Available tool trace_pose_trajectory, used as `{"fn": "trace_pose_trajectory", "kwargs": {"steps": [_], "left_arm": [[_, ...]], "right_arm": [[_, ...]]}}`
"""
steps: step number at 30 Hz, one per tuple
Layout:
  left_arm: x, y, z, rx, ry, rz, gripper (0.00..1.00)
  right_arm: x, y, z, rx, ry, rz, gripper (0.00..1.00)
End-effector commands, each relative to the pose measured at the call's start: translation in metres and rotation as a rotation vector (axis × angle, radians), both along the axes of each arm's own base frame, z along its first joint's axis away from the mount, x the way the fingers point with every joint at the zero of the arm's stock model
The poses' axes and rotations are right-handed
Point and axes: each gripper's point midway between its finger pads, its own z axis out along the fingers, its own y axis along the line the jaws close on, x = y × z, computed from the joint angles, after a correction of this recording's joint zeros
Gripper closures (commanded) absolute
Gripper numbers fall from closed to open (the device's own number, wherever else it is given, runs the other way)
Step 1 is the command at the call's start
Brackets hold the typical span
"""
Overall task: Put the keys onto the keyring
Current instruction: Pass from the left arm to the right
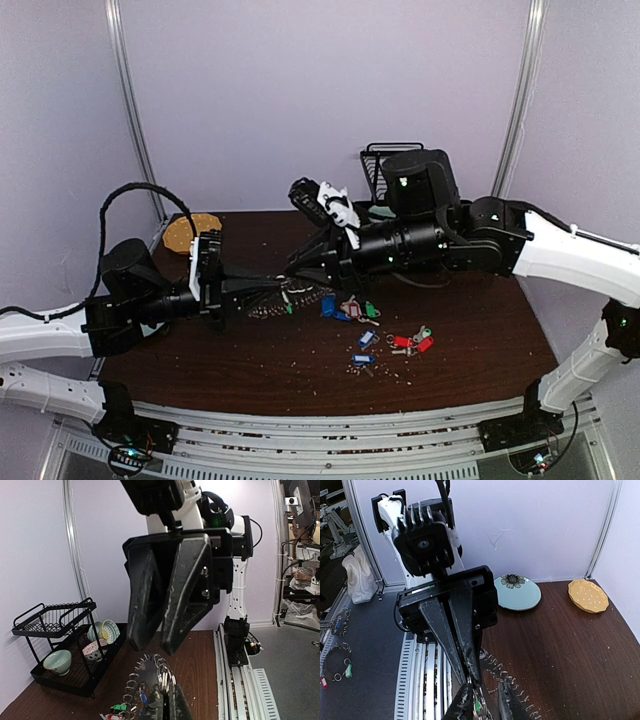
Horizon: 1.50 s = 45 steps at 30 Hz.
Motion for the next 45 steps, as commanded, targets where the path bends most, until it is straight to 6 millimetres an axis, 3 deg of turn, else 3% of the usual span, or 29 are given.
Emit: {"fn": "trace_pose_trajectory", "kwargs": {"steps": [1, 10, 18, 29, 37, 42, 45], "left_arm": [[-0.001, 0.004, 0.032, -0.078, -0.072, 0.010, 1.00], [0.001, 0.003, 0.027, -0.063, -0.079, 0.019, 1.00], [0.002, 0.001, 0.027, -0.053, -0.078, 0.016, 1.00], [0.008, 0.004, 0.027, -0.042, -0.067, 0.058, 1.00], [0.008, 0.003, 0.027, -0.040, -0.071, 0.053, 1.00], [0.008, 0.002, 0.027, -0.037, -0.071, 0.052, 1.00], [0.009, 0.001, 0.026, -0.035, -0.071, 0.052, 1.00]], "right_arm": [[-0.002, 0.005, 0.001, -0.043, -0.034, 0.012, 0.80], [-0.006, 0.012, -0.010, -0.094, -0.014, 0.039, 0.74], [-0.010, 0.009, -0.020, -0.131, 0.006, 0.046, 0.75], [-0.001, 0.007, -0.015, -0.158, -0.026, 0.004, 0.81], [-0.001, 0.010, -0.019, -0.203, -0.038, 0.026, 0.90], [0.001, 0.006, -0.021, -0.225, -0.045, 0.014, 0.82], [-0.003, -0.001, -0.006, -0.205, -0.040, 0.028, 0.71]]}}
